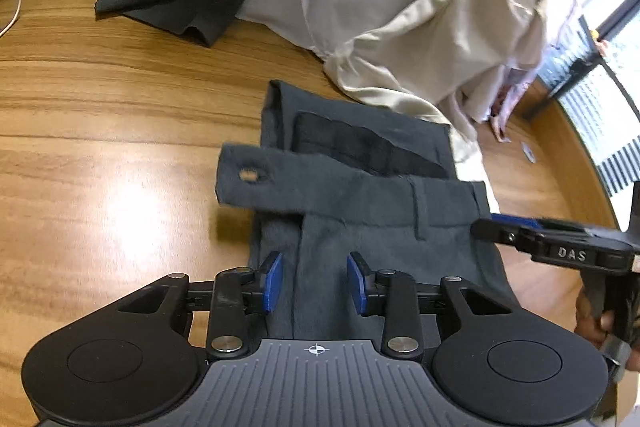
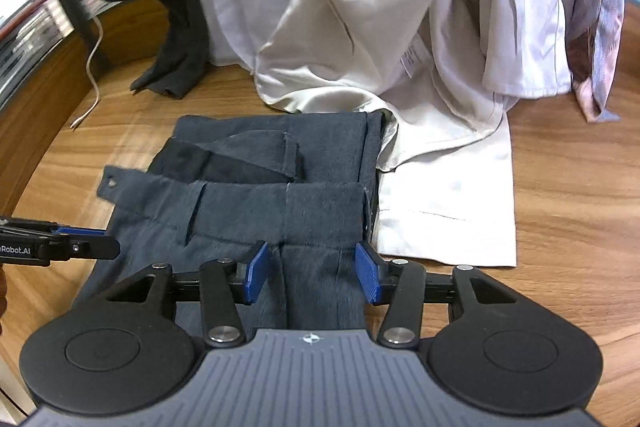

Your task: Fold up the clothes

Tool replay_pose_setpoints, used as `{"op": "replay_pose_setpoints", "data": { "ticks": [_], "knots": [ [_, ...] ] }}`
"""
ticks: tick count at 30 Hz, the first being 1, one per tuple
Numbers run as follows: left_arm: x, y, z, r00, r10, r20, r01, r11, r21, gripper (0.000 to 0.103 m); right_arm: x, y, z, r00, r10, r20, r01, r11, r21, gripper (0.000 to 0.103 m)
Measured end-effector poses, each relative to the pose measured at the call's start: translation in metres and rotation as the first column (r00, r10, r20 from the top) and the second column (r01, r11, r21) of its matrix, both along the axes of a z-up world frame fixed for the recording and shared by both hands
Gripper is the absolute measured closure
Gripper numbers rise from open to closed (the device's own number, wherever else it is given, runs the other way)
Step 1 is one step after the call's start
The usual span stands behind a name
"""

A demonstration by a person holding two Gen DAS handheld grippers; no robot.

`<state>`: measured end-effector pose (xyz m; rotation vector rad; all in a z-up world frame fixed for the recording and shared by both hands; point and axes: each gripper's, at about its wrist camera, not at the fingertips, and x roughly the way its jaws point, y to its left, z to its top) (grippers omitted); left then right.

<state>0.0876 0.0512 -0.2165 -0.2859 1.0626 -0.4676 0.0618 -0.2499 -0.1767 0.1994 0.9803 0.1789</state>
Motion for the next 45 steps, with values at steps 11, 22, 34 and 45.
{"op": "replay_pose_setpoints", "data": {
  "ticks": [11,22,34,45],
  "knots": [
    [0.006,0.0,0.021,0.997,0.012,0.072,-0.006,0.996,-0.085,0.086,0.0,-0.01,0.002,0.996,-0.062,0.06,0.061,0.998,0.026,0.087],
    [0.032,-0.019,-0.002,0.994,-0.061,0.085,0.06,0.998,0.006,0.085,0.011,-0.008,-0.012,0.995,-0.051,0.09,0.057,0.996,-0.068,0.083],
    [0.023,0.013,0.025,0.997,-0.009,0.074,0.014,0.998,-0.068,0.079,-0.005,-0.01,0.027,0.989,0.009,0.146,0.002,0.998,-0.07,0.073],
    [-0.004,-0.008,0.022,0.988,-0.152,0.004,0.149,0.965,-0.217,0.088,-0.028,0.032,0.03,0.98,0.179,0.09,-0.189,0.975,0.115,0.102]
  ]
}}
